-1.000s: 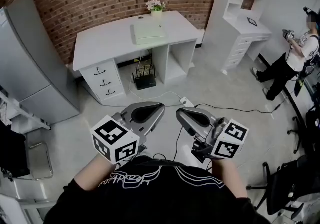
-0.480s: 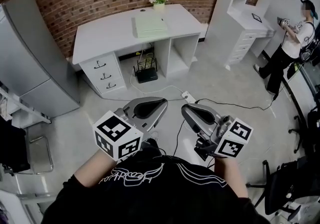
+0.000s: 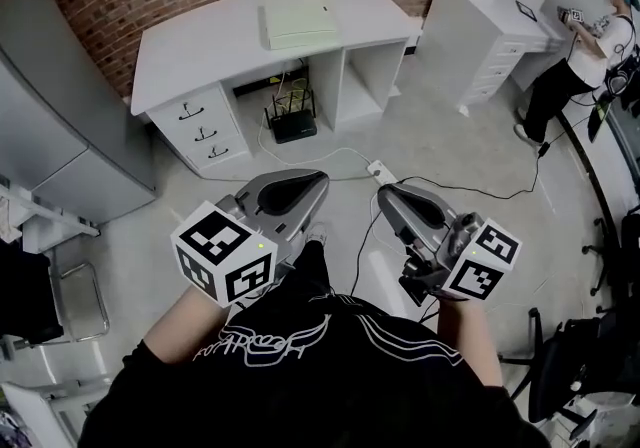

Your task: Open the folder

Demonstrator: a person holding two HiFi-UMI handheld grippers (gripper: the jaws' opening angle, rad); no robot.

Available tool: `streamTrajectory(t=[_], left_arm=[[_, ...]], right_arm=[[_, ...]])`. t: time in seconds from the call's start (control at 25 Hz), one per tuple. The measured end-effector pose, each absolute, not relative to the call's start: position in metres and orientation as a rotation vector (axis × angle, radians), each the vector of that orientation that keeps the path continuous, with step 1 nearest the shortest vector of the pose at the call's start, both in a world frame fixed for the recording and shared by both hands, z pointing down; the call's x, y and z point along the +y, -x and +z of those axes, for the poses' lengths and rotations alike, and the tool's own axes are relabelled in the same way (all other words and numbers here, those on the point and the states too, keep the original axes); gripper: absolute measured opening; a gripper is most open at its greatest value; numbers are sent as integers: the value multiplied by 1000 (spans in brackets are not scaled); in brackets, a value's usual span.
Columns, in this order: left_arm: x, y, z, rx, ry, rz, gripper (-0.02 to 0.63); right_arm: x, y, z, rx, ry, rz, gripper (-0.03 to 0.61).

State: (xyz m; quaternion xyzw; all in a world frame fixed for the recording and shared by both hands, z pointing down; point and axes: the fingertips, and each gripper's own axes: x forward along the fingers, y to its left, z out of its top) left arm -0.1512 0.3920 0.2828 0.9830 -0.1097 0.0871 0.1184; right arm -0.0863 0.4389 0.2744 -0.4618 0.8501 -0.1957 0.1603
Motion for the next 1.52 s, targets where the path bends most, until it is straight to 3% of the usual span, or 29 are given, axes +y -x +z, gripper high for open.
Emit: streamTrajectory(t=[0.96,1.52], left_arm=[[107,36,337,-220,-2775,382,0],[28,23,351,-225,-2795,394,1]], right_arm=[[154,-15,330,2284,1308,-862,2],[83,-32,335,2310,1380,-850,2]])
